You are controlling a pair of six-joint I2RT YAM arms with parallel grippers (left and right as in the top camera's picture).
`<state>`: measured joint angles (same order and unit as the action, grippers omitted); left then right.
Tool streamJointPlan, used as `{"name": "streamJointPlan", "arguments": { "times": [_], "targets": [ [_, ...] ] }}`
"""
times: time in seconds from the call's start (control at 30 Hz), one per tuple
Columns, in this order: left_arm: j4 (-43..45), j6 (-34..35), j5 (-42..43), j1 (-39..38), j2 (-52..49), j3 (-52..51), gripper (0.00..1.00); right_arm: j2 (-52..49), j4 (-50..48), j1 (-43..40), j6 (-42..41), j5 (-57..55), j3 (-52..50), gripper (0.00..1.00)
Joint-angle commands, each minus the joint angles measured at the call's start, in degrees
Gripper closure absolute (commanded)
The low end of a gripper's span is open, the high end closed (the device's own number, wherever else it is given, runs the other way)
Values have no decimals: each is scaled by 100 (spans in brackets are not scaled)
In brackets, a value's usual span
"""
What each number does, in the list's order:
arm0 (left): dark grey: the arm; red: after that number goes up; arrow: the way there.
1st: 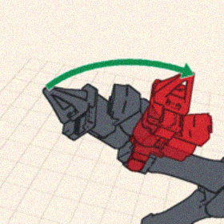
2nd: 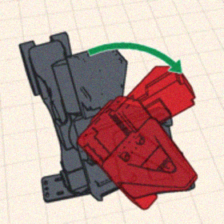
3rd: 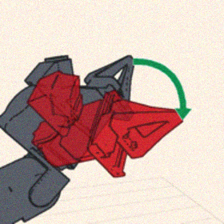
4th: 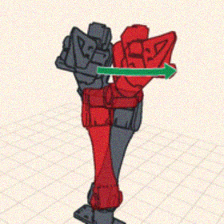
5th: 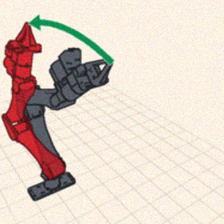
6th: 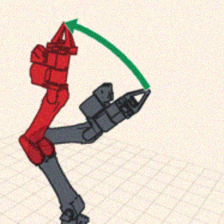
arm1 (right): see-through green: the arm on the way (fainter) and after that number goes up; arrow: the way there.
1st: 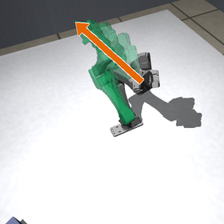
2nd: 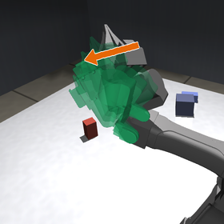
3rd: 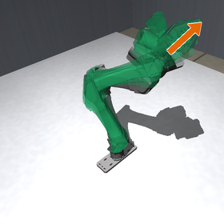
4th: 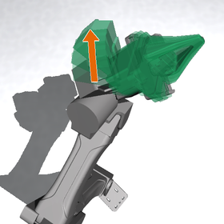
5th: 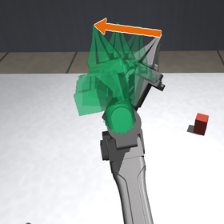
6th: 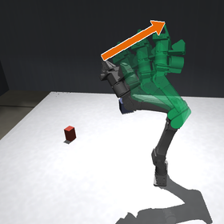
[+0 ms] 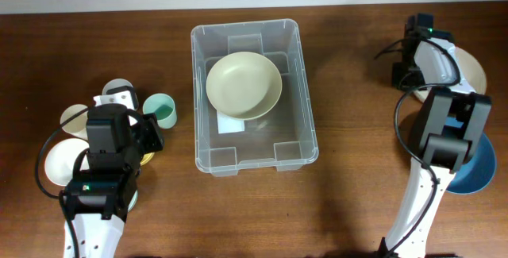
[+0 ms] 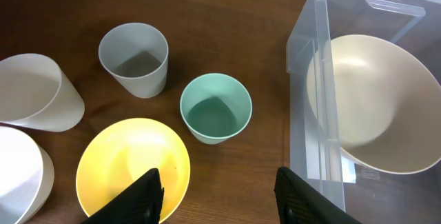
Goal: Pack container
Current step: 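Move the right gripper back to the dark blue bowl and grasp it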
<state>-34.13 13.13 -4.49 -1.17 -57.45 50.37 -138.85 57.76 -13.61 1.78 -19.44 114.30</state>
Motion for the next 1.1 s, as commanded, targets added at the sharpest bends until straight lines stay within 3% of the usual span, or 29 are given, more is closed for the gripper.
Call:
{"name": "streamJointPlan", "arguments": {
  "times": [0.0,0.1,0.4,0.63,0.67,0.7,1.07],
  "targets": [
    [-2,13,61,-17,2,122,46,-118,-61,-39,-7,-70,-37,86],
    [-2,13,61,-17,2,122,46,-101,-101,-24,-9,-70,33,96],
    [-2,13,61,-17,2,122,46,662,533,83,-7,-28,1329,96],
    [-2,13,61,-17,2,122,46,1700,1458,1250,479,1051,2500,96],
    [-2,13,61,-17,2,122,13,1801,1480,1478,535,1045,2503,96],
    [-2,13,61,-17,2,122,1,1891,1493,1733,557,1045,2503,96],
    [-4,13,57,-17,2,122,1,1672,1419,4778,1178,1132,2461,96]
  ]
}}
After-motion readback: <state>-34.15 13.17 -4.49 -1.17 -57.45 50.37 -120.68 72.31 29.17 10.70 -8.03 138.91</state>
